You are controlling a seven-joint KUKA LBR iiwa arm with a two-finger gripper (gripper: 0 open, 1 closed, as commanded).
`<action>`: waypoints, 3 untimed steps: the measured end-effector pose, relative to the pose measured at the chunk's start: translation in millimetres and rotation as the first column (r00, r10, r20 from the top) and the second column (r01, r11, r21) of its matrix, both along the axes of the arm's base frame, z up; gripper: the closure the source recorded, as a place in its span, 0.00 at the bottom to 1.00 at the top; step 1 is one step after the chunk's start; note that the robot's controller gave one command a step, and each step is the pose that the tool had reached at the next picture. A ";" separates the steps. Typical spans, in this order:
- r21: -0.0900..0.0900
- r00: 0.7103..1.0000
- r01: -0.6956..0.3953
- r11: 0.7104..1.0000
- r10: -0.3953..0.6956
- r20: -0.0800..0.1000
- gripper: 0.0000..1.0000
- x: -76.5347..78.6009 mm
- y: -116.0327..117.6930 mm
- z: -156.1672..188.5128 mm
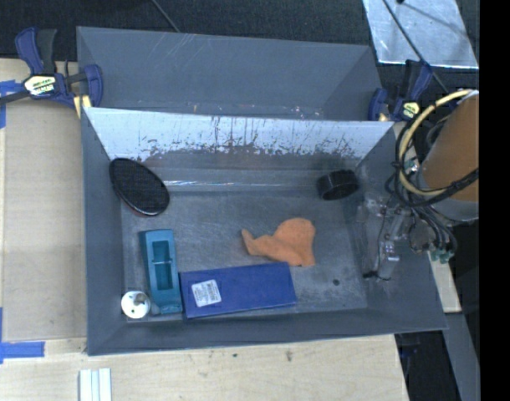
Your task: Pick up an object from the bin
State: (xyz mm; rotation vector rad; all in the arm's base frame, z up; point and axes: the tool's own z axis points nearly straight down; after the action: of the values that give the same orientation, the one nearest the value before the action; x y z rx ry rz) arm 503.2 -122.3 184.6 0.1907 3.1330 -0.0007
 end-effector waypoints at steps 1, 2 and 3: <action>-0.001 1.000 0.009 1.000 -0.009 0.002 0.00 -6.0 42.4 -43.1; 0.001 1.000 -0.002 1.000 0.002 0.003 0.00 40.5 48.9 -78.4; -0.001 1.000 0.000 1.000 0.000 0.005 0.00 49.5 66.8 -99.7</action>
Offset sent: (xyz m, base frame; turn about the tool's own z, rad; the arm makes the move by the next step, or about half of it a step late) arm 0.0574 0.0489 -0.0932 -0.0057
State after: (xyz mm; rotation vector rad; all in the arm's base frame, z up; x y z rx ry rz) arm 552.6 -55.5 84.9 0.1912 3.1281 -0.0011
